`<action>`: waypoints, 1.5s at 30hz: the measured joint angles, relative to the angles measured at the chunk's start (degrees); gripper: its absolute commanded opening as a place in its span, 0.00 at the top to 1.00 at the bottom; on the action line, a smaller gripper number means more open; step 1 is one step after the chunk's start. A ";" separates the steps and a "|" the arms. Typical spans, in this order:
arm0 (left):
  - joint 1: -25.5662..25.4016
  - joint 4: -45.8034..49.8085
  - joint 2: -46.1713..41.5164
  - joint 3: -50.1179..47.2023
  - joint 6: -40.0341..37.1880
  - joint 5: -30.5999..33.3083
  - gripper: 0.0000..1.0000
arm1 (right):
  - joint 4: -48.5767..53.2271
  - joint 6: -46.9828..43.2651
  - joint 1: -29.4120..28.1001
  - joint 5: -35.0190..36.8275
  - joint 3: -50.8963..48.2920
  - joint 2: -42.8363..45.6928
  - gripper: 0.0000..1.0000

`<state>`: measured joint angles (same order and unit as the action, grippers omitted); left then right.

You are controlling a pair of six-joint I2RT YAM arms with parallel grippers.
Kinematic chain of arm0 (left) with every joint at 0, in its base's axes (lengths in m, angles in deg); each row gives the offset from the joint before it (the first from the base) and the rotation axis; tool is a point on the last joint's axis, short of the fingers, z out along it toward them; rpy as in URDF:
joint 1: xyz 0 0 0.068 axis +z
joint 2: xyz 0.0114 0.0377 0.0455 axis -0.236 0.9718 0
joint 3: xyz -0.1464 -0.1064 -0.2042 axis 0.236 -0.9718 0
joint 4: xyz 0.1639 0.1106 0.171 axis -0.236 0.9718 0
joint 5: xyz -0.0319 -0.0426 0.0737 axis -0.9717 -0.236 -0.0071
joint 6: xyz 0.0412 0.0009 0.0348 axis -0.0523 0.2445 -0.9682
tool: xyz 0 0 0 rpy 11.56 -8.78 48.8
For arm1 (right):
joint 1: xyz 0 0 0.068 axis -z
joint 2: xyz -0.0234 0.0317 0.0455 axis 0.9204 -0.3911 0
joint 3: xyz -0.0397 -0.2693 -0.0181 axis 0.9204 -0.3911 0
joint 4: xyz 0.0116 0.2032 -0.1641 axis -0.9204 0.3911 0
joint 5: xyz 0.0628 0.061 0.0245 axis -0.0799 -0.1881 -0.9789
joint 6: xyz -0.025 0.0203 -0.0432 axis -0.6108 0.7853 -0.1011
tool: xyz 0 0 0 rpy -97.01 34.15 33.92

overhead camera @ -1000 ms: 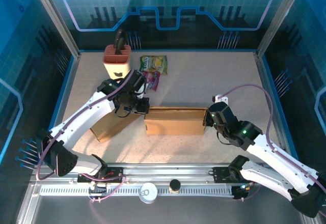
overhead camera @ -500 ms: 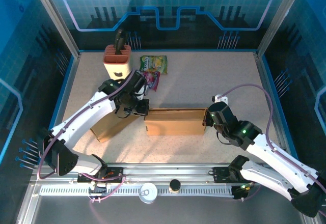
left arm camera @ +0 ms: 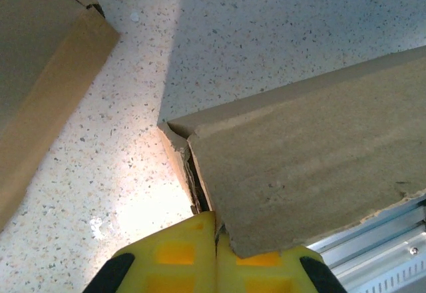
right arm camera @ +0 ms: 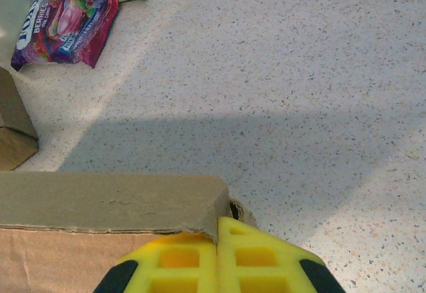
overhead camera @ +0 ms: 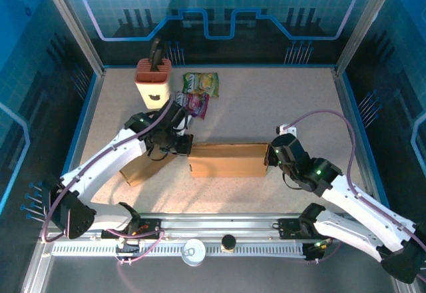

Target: Fold the paper box

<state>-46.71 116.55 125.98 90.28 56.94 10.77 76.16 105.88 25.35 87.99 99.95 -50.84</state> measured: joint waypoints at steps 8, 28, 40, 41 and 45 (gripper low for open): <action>-1.75 -3.10 -3.10 -3.52 1.27 2.82 0.97 | 5.88 7.56 -0.02 -4.44 -0.20 2.93 0.32; -4.42 -4.98 -4.63 -5.53 3.30 6.51 0.97 | -7.58 57.57 1.20 -16.24 -14.05 21.55 0.12; -4.72 -4.83 -4.81 -6.10 4.17 6.93 0.71 | -17.68 62.77 10.32 -24.57 -18.71 16.90 0.40; -4.72 -4.52 -4.81 -6.16 4.39 6.97 0.64 | -18.03 62.77 10.38 -24.81 -19.19 17.09 0.43; -4.72 -3.72 -6.38 -6.69 5.51 6.49 0.48 | -18.18 62.84 10.73 -24.90 -20.44 19.23 0.48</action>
<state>-51.43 112.84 119.60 83.59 62.45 17.26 57.98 168.72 36.08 63.09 79.51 -31.60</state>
